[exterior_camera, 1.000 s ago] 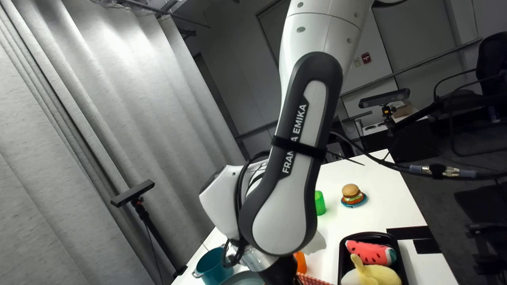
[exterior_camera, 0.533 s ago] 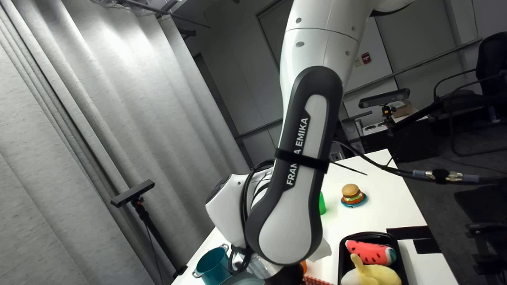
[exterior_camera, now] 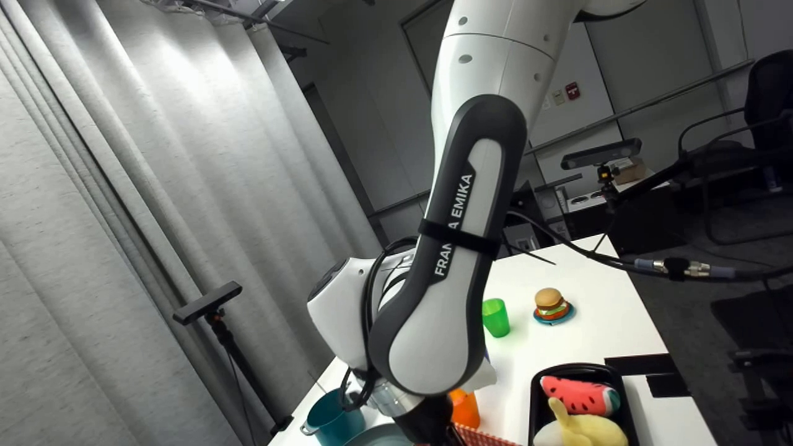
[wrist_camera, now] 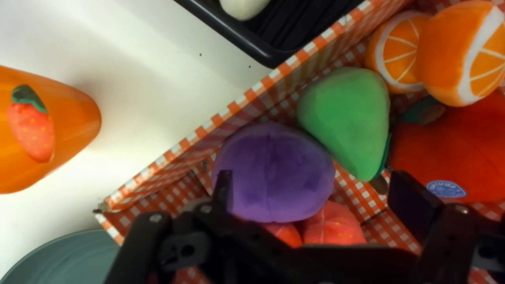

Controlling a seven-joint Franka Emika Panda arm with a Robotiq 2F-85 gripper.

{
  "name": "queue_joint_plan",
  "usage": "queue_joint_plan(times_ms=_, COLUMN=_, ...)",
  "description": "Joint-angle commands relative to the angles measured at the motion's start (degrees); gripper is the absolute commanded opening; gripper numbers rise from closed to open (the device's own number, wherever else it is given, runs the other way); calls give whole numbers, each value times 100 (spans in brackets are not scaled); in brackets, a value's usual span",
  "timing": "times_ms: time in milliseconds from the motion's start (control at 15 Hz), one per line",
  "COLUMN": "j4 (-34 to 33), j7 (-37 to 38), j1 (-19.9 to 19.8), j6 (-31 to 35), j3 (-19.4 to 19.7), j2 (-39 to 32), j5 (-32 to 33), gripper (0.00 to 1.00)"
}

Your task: Remove the watermelon plushie from the box and put them on the tray,then put two of them back

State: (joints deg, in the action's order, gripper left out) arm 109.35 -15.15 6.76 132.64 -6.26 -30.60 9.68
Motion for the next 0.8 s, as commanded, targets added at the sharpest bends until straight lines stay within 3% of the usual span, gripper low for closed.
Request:
queue_joint_plan(times_ms=0, j4=-390, j7=-6, j1=32, j6=-96, j3=-9, j2=-240, j5=63, gripper=100)
queue_joint_plan(times_ms=733, j4=-820, j7=-11, j1=79, j6=-227, j3=-91, j2=-664, j5=-6, gripper=100)
